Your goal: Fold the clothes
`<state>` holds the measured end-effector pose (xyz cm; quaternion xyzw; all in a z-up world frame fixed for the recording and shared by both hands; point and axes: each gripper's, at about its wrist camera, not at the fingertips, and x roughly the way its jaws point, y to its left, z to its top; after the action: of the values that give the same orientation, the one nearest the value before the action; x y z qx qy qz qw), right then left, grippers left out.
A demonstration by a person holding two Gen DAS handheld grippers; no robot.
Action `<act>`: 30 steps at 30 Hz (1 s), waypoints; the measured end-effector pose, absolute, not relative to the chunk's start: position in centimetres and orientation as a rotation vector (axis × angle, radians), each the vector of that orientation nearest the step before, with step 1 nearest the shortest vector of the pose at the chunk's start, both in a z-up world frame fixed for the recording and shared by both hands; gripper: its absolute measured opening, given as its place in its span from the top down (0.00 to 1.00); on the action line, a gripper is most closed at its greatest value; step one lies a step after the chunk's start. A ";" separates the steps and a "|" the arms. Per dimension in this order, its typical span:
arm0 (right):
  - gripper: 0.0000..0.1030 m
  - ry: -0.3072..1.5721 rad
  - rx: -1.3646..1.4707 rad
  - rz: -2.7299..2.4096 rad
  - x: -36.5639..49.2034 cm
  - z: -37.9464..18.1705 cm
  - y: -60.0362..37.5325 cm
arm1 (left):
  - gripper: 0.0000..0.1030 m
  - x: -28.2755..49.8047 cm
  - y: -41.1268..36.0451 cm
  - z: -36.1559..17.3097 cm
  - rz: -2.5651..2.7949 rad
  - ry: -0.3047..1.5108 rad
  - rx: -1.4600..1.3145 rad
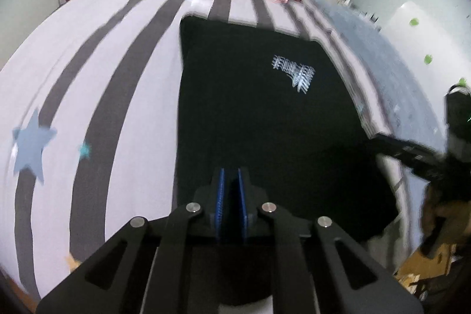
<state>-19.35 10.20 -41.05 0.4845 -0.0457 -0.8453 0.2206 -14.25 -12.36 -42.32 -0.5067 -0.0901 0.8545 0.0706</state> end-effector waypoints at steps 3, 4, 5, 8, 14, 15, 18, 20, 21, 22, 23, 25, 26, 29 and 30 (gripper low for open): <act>0.66 -0.074 1.426 -2.303 -17.5 -42.7 10.4 | 0.92 -13.3 -12.1 -43.6 2.587 -0.212 -1.526; 0.66 -0.066 1.450 -2.294 -17.0 -43.5 10.7 | 0.92 -13.4 -11.9 -43.3 2.589 -0.209 -1.527; 0.63 -0.061 1.473 -2.285 -16.5 -44.4 11.1 | 0.92 -13.4 -12.0 -42.8 2.589 -0.225 -1.530; 0.59 -0.095 1.506 -2.284 -16.0 -44.7 12.1 | 0.76 -12.3 -12.5 -41.1 2.601 -0.311 -1.518; 0.57 -0.225 1.532 -2.292 -15.8 -43.6 13.6 | 0.45 -8.5 -15.1 -40.4 2.629 -0.526 -1.564; 0.57 -0.241 1.533 -2.285 -15.7 -43.5 13.7 | 0.45 -8.2 -15.1 -40.8 2.613 -0.537 -1.583; 0.51 -0.260 1.532 -2.255 -15.0 -43.3 13.4 | 0.45 -7.7 -14.0 -42.1 2.564 -0.503 -1.621; 0.46 -0.236 1.541 -2.246 -14.3 -43.7 12.9 | 0.45 -7.7 -13.0 -43.2 2.534 -0.505 -1.641; 0.45 -0.233 1.553 -2.237 -14.0 -44.2 12.6 | 0.45 -7.7 -12.6 -43.8 2.515 -0.513 -1.652; 0.45 -0.232 1.565 -2.228 -13.8 -44.7 12.4 | 0.45 -7.7 -12.2 -44.2 2.493 -0.534 -1.656; 0.45 -0.249 1.573 -2.220 -13.7 -45.0 12.3 | 0.45 -7.6 -11.9 -44.7 2.476 -0.551 -1.659; 0.45 -0.286 1.575 -2.211 -13.6 -45.7 12.2 | 0.45 -7.5 -11.1 -45.1 2.476 -0.556 -1.647; 0.44 -0.295 1.573 -2.208 -13.5 -45.9 12.2 | 0.45 -7.5 -10.8 -45.2 2.468 -0.557 -1.639; 0.42 -0.324 1.560 -2.195 -13.6 -46.2 12.2 | 0.45 -7.8 -9.9 -45.4 2.454 -0.553 -1.609; 0.42 -0.329 1.553 -2.189 -13.7 -46.3 12.0 | 0.49 -7.9 -9.7 -45.4 2.453 -0.551 -1.601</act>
<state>-13.72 12.03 -46.29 0.5607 -0.1186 -0.7903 0.2168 -7.86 -9.74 -45.44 -0.5355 -0.1842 0.8203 0.0802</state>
